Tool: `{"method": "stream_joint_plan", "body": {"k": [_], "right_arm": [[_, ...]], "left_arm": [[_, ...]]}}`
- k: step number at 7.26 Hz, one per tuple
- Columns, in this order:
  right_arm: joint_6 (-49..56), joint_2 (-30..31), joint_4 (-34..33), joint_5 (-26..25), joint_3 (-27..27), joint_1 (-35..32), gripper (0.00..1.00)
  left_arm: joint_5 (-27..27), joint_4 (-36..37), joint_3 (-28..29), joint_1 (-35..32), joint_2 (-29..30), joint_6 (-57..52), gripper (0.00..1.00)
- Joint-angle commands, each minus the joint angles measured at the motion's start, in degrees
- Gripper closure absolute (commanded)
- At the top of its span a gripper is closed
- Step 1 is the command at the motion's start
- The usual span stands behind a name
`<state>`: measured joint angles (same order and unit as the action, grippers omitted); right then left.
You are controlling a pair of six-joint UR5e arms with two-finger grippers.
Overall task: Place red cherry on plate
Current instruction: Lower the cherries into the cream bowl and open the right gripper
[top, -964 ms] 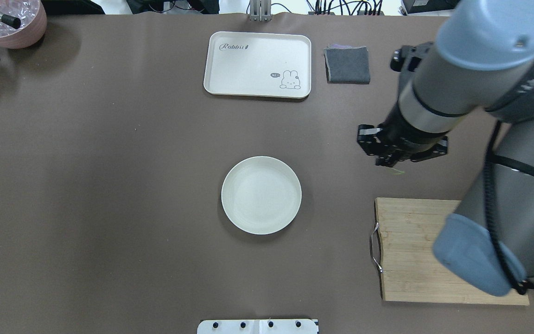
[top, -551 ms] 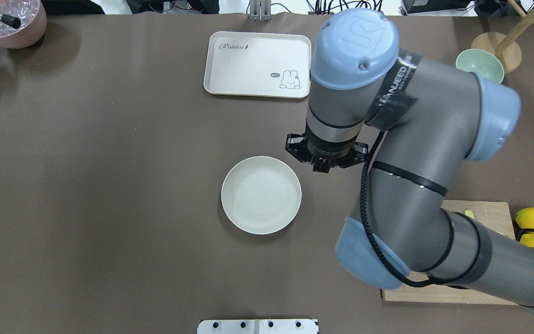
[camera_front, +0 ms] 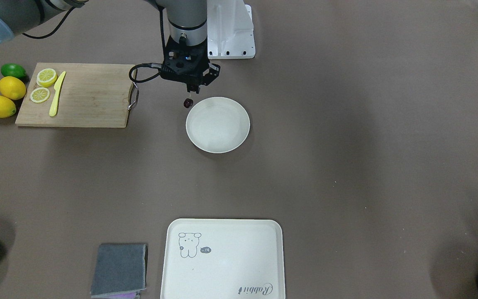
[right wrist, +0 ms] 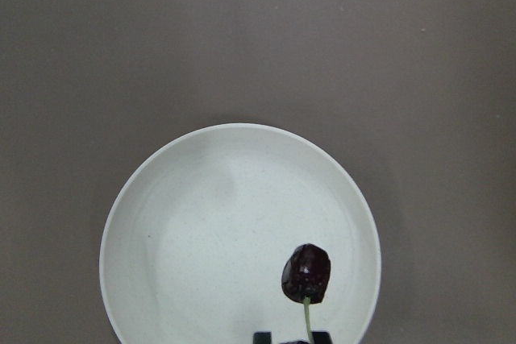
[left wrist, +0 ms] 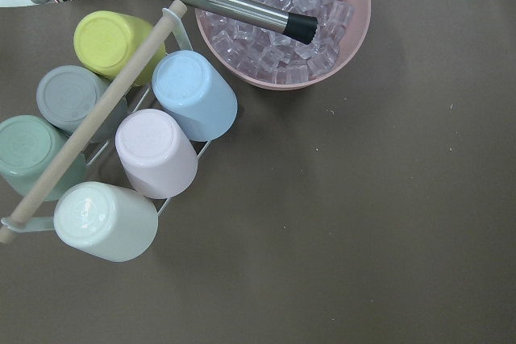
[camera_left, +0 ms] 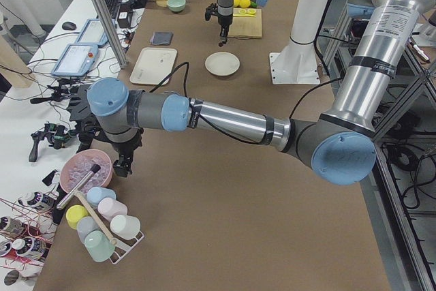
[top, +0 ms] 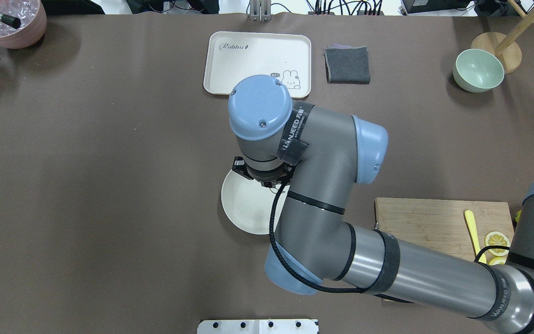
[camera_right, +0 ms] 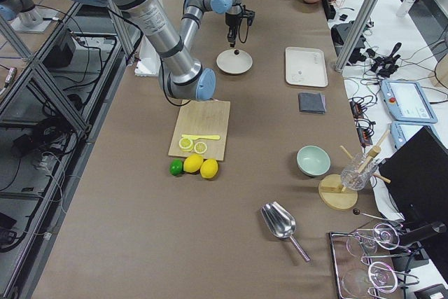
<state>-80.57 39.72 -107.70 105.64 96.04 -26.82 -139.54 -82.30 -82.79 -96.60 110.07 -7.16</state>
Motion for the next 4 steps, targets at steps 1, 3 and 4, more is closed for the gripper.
{"method": "stream_joint_plan", "body": {"k": [1,3,4], "right_arm": [[-0.99,-0.87,8.61,-2.88,-8.83,2.20,1.00],[-0.91,-0.52,8.82,-3.15,-10.08,3.60,0.60],[-0.38,-0.17,8.91,-3.94,-10.78,4.48,0.19]], "left_arm": [[-0.03,-0.06,1.22,0.44,0.05,0.31,0.02],[-0.03,-0.06,2.19,0.88,0.05,0.31,0.02],[-0.03,-0.06,2.11,0.88,0.05,0.39,0.02]]}}
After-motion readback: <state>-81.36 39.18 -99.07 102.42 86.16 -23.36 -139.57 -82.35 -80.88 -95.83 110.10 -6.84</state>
